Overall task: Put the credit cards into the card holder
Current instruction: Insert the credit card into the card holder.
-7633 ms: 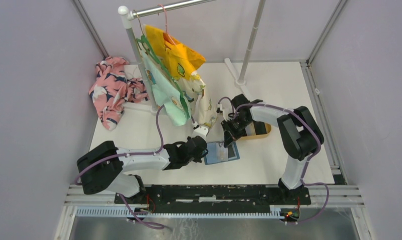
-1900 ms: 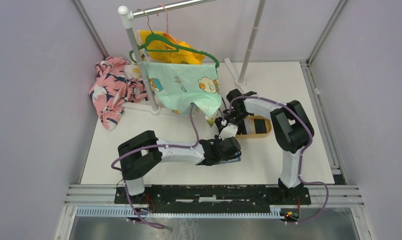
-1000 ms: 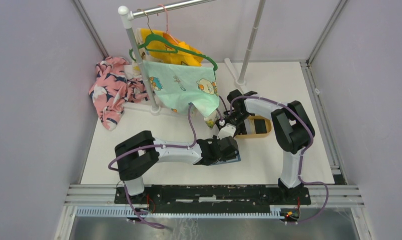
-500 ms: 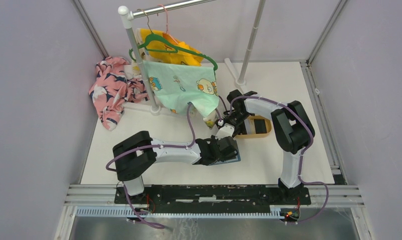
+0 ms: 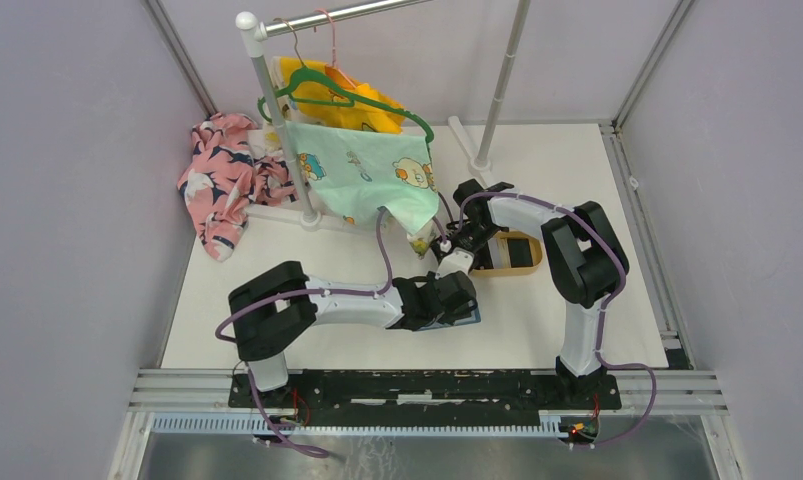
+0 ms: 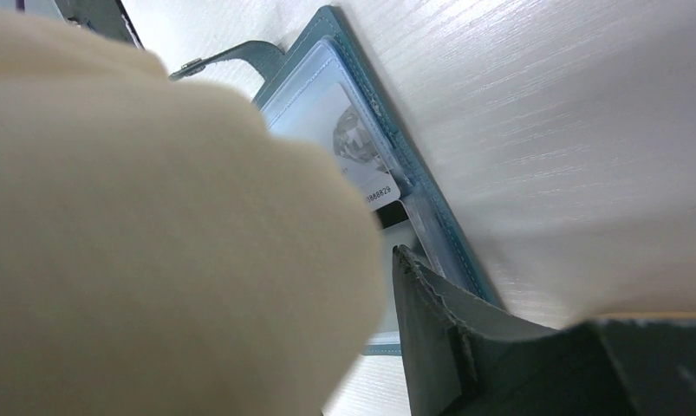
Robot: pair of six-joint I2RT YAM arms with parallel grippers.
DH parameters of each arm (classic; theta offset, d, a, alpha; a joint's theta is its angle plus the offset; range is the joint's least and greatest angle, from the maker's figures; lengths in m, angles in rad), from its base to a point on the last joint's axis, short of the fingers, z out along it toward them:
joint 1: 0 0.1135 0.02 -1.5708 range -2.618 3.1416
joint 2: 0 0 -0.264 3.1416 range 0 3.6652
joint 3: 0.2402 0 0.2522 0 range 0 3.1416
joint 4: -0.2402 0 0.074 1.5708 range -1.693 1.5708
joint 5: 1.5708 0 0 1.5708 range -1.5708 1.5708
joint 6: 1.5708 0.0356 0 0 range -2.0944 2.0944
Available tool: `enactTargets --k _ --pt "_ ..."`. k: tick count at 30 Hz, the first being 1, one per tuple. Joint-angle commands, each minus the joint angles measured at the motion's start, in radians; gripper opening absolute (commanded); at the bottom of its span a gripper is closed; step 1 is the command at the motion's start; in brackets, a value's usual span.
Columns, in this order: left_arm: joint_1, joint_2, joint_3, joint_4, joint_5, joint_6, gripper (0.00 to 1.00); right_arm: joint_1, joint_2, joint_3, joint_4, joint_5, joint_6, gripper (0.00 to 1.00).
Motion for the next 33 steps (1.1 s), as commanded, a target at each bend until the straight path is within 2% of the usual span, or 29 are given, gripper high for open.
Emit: enactTargets --k 1,5,12,18,25,29,33 --pt "0.011 -0.004 -0.001 0.018 -0.021 -0.036 0.02 0.005 -0.036 0.021 -0.012 -0.03 -0.025 0.51" --pt "0.012 -0.04 -0.039 0.029 0.005 -0.033 0.03 0.004 -0.041 0.028 -0.024 -0.049 -0.043 0.51" --pt "0.011 -0.174 -0.082 0.091 0.14 0.02 0.15 0.006 -0.071 0.04 -0.041 -0.086 -0.079 0.5" --pt "0.011 -0.325 -0.189 0.18 0.225 0.053 0.26 0.006 -0.085 0.047 -0.07 -0.105 -0.129 0.5" --pt "0.011 -0.437 -0.311 0.177 0.21 0.034 0.41 0.006 -0.108 0.044 -0.118 -0.174 -0.242 0.49" --pt "0.009 -0.474 -0.356 0.16 0.181 0.038 0.43 0.006 -0.128 0.046 -0.162 -0.203 -0.329 0.49" --pt "0.01 -0.496 -0.352 0.061 0.088 0.06 0.42 0.006 -0.175 0.026 -0.166 -0.182 -0.379 0.48"
